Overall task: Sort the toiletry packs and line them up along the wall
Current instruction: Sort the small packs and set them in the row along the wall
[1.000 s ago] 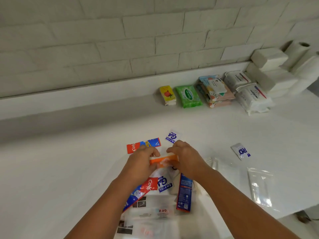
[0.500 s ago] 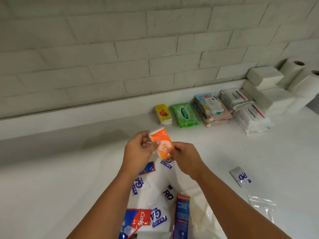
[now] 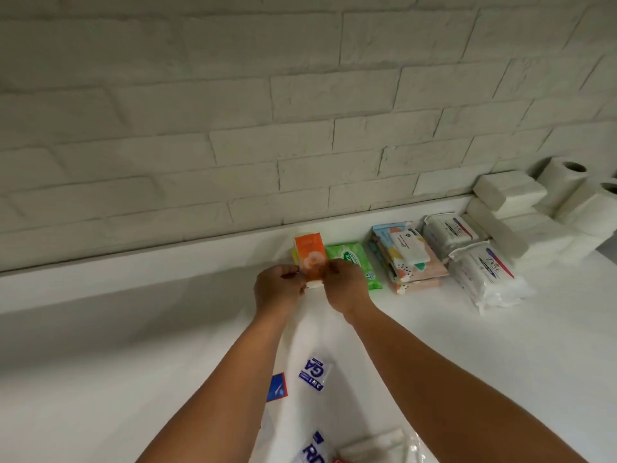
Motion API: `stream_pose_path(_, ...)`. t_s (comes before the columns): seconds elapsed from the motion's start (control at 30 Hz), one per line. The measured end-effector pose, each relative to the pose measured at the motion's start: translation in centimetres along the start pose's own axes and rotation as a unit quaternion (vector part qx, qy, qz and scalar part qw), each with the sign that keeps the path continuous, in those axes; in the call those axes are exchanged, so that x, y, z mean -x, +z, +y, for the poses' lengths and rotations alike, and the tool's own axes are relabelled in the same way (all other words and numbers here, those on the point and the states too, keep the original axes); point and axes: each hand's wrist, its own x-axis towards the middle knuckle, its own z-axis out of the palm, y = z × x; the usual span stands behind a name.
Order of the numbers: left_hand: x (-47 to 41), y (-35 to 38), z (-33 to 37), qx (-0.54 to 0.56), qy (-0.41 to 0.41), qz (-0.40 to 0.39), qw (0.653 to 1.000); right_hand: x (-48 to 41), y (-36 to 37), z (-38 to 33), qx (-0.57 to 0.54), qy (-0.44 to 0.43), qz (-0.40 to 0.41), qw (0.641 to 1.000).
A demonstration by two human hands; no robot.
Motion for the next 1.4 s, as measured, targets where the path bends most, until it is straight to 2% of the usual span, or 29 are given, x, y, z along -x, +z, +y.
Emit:
stream_pose_path(0.1, -3.2, 0.8, -0.8, -0.013, -0.015, 0.004, 1.000, -1.8, 0.1, -0.5, 0.066, -0.005, -0.023, 0.998)
stream_pose_path(0.2, -6.6, 1.7, -3.3, -0.044, -0.023, 0.002, 0.999, -2.7, 0.6, -0.8, 0.078, 0.011, -0.065, 0.995)
stream_pose_path(0.37, -5.4, 1.8, -1.9, -0.111, -0.047, -0.003, 0.993, -3.5, 1.9, -0.9, 0.173, 0.014, -0.094, 0.980)
stream_pose_path(0.43, -5.2, 1.9, -1.9, -0.121, -0.046, 0.002, 0.992, -3.8, 2.1, -0.6, 0.154, 0.033, -0.100, 0.982)
stream_pose_path(0.57, -5.8, 2.4, -1.7, -0.138, -0.028, 0.018, 0.990, -4.3, 2.0, -0.9, 0.027, 0.082, -0.071, 0.994)
stream_pose_path(0.7, -7.0, 2.8, -2.4, -0.138, -0.024, -0.033, 0.990, -4.2, 1.5, -1.2, -0.069, 0.093, -0.079, 0.990)
stream_pose_path(0.93, -7.0, 3.4, -2.1, -0.128, -0.012, -0.049, 0.991, -4.2, 1.3, -0.8, -0.115, 0.108, -0.099, 0.983)
stream_pose_path(1.03, -6.8, 3.1, -1.5, -0.121, -0.019, -0.058, 0.991, -4.5, 1.3, -0.8, -0.093, 0.094, -0.096, 0.987)
stream_pose_path(1.2, -5.5, 1.2, -0.5, -0.183, -0.015, -0.040, 0.982, -3.2, 0.8, -1.4, 0.031, 0.044, -0.072, 0.996)
stream_pose_path(1.3, -3.2, -0.4, 0.2, -0.200, 0.030, -0.030, 0.979, -1.4, 0.7, -1.2, 0.086, -0.010, -0.066, 0.994)
stream_pose_path(1.4, -0.6, -1.8, 0.3, -0.176, 0.067, -0.040, 0.981, 1.0, 0.5, -0.7, 0.069, -0.038, -0.059, 0.995)
